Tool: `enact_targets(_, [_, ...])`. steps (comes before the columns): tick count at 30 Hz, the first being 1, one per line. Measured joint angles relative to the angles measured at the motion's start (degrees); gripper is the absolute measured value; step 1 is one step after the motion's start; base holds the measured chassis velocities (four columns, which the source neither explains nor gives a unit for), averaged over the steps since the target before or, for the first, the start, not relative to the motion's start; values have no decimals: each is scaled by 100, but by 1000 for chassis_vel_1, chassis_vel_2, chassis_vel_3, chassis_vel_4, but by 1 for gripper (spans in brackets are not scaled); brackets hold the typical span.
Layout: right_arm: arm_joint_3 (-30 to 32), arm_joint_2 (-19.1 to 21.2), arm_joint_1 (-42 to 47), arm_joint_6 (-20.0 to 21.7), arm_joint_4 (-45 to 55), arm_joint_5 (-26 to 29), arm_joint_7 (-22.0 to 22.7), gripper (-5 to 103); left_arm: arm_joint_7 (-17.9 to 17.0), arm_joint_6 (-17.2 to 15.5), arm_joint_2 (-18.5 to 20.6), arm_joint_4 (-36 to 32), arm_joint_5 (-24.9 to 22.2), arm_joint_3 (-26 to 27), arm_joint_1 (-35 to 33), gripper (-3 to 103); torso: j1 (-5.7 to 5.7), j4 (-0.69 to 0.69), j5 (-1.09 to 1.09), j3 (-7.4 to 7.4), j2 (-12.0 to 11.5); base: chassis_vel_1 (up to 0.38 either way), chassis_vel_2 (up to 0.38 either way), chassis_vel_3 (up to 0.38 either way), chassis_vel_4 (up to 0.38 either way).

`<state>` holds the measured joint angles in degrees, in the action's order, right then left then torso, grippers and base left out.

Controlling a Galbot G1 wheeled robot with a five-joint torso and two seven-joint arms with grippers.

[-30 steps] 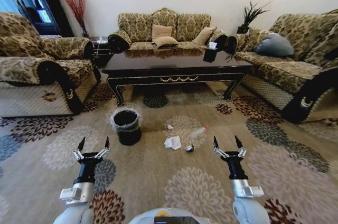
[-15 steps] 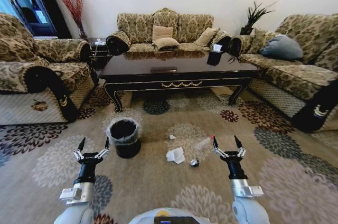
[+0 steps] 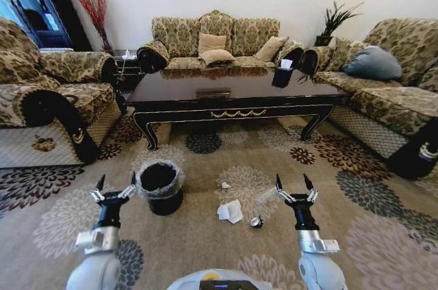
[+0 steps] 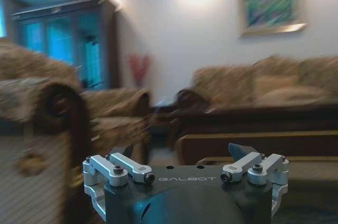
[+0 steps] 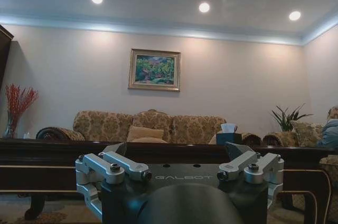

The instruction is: Move to the front of the table and pick up the trash from the floor, then place it into the trash bin.

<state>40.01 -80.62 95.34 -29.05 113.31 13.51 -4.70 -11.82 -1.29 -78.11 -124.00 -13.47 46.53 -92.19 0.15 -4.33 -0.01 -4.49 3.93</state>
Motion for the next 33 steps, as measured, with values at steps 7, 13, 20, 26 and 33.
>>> enact_targets(7, [-26,-2,9,8,-33,-23,3,100,-1531,-1668,715,489,-700,-103,801,100,0,1,0,0,0,0,0,0,0])
enact_targets(13, [-32,-34,60,5,-41,-53,-11,100,-719,-3115,956,1166,-2059,25,1531,100,0,-1,0,-1,0,0,0,0,0])
enact_targets(20, [-43,-52,80,-4,-68,-80,-13,100,-18,-3419,1027,1969,-2498,-192,2088,100,0,1,0,-1,0,0,0,0,0])
enact_targets(26, [-80,-69,60,-2,-109,-119,-3,100,23,-3556,1012,2394,-3130,-350,2386,100,0,0,1,-1,0,0,0,0,0])
enact_targets(33, [-130,-19,5,-1,-180,-124,0,100,-84,-3675,864,2834,-3545,-424,2605,100,0,1,1,-1,0,0,0,0,0])
